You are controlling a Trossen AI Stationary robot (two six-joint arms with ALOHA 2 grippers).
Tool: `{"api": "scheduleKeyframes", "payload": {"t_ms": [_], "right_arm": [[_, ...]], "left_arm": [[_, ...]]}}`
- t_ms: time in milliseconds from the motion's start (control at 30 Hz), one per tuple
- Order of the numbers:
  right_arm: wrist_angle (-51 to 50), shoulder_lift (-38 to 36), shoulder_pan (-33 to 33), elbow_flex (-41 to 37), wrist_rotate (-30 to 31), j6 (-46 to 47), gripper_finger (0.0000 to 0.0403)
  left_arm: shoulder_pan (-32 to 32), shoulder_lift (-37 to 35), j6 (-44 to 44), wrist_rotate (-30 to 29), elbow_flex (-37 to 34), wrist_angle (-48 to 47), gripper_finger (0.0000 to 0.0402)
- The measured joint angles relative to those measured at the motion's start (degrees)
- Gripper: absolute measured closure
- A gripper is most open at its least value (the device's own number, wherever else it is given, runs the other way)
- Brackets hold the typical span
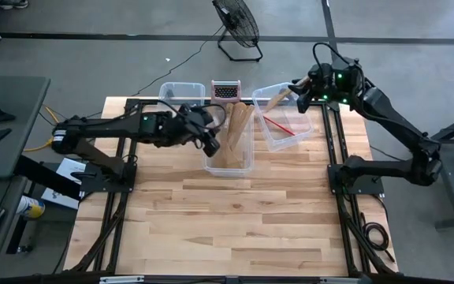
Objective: Pick & Place Kitchen Items
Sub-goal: Put the brown spatula into the right transparent bin
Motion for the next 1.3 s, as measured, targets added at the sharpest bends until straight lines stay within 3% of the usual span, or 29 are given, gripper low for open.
{"api": "scheduleKeyframes", "payload": {"t_ms": [233, 567, 867, 1300], "right_arm": [[-3.5, 0.3, 0.0, 5.7, -0.8, -2.5, 0.0321], [-18.3, 4.4, 0.1, 11.5, -1.3, -5.9, 0.0321], [-22.0, 10.2, -2.6, 12.1, -11.6, -6.8, 0.0321], [-25.3, 19.4, -4.5, 12.1, -15.9, -7.5, 0.0321]], "left_arm": [[1.6, -6.8, 2.6, 3.2, -7.4, 6.4, 0.0217], [1.7, -18.2, -1.8, 7.7, -27.9, 31.1, 0.0217], [1.7, -28.0, -4.8, 8.0, -43.8, 47.1, 0.0217], [1.7, -36.9, -5.2, 6.2, -57.8, 63.7, 0.0217]]}}
